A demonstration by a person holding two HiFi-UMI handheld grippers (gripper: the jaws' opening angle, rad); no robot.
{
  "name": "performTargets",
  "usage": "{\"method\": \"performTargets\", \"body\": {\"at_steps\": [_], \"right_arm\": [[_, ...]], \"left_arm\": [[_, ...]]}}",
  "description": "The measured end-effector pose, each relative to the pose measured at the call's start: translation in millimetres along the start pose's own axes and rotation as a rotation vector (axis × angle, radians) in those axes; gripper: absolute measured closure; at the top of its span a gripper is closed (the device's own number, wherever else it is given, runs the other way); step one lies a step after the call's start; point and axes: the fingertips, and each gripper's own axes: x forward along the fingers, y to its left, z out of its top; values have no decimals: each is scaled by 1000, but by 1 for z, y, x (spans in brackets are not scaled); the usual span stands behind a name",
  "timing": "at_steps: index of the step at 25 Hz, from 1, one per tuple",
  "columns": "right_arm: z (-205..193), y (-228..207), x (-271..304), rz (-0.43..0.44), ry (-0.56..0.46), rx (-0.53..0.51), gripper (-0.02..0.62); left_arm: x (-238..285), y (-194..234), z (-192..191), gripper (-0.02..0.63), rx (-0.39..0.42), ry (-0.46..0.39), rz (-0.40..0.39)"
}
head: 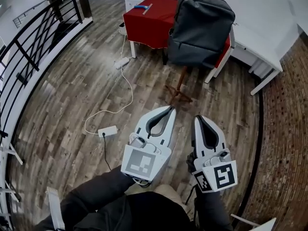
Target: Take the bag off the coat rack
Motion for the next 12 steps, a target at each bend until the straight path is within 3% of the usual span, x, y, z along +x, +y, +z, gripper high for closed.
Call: {"method": "performTargets", "body": {"at_steps": [12], "right_arm": [[20,-38,28,-52,-35,-57,588]], "left_arm": [[53,5,5,597,-19,-35,-67]]}}
